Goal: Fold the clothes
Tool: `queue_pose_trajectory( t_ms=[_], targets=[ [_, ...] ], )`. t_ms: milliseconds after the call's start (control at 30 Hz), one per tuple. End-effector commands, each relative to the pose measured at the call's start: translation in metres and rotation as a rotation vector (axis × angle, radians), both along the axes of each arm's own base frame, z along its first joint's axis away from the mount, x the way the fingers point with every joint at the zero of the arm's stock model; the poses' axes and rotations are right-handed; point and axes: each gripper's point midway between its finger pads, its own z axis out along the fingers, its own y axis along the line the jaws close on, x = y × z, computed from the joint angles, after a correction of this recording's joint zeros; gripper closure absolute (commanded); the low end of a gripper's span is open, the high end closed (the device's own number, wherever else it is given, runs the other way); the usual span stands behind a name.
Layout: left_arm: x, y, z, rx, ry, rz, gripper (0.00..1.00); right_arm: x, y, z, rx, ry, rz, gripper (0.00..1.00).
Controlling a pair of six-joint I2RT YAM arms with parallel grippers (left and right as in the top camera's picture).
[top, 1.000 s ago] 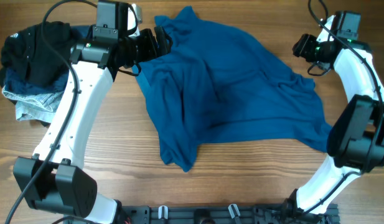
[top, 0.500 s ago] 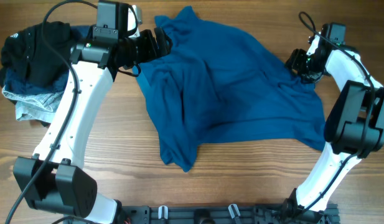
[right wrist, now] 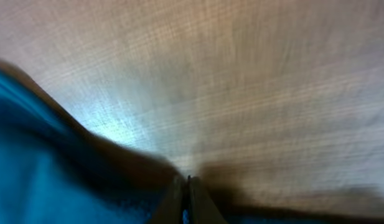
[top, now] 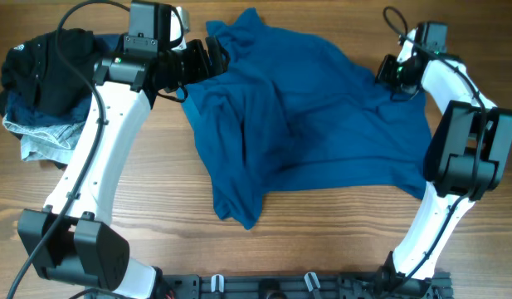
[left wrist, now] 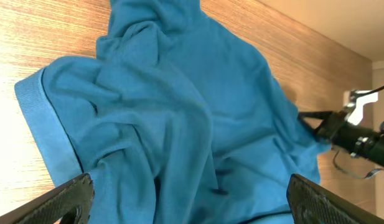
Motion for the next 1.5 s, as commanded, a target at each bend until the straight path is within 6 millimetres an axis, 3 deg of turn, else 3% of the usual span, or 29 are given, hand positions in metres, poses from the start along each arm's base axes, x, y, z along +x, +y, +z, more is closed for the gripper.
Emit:
queue_pose_trajectory(
  t_ms=[0,200,267,467,567,700,767,1000,1133,1300,1333,1433,1467],
  targets=[
    [0.002,0.000,0.003,0.018,-0.019,-0.015,0.01,0.032,-0.007,0.055,-0.027,-0.102,0.036,0.96],
    [0.003,0.000,0.003,0.018,-0.021,-0.015,0.01,0.053,-0.011,0.128,-0.088,-0.244,0.085,0.96],
    [0.003,0.000,0.004,0.018,-0.024,-0.014,0.01,0.060,-0.012,0.144,-0.113,-0.302,0.098,0.96],
    [0.004,0.000,0.004,0.017,-0.027,-0.014,0.01,0.079,-0.044,0.165,-0.273,-0.391,-0.003,0.96],
    [0.004,0.000,0.004,0.017,-0.027,-0.015,0.02,0.082,-0.049,0.169,-0.300,-0.410,-0.018,0.96],
    [0.004,0.000,0.004,0.018,-0.028,-0.014,0.02,0.064,-0.036,0.148,-0.260,-0.299,0.016,0.96],
    [0.004,0.000,0.004,0.018,-0.028,-0.014,0.01,0.031,-0.014,0.119,-0.191,-0.126,0.066,0.96],
    [0.004,0.000,0.004,0.020,-0.030,-0.012,0.01,-0.044,0.035,0.079,-0.094,0.214,0.149,0.96],
    [0.005,0.001,0.004,0.041,-0.045,-0.029,0.01,-0.071,0.049,0.053,-0.087,0.322,0.179,0.96],
    [0.005,0.002,0.004,0.045,-0.044,-0.027,0.01,-0.096,0.052,0.028,-0.074,0.414,0.187,0.96],
    [0.005,0.002,0.004,0.045,-0.045,-0.027,0.01,-0.099,0.052,0.026,-0.072,0.424,0.188,0.90],
    [0.005,0.002,0.004,0.045,-0.045,-0.027,0.01,-0.100,0.053,0.031,-0.069,0.428,0.209,0.60],
    [0.005,0.002,0.004,0.044,-0.045,-0.027,0.01,-0.097,0.056,0.036,-0.055,0.415,0.227,0.56]
  ],
)
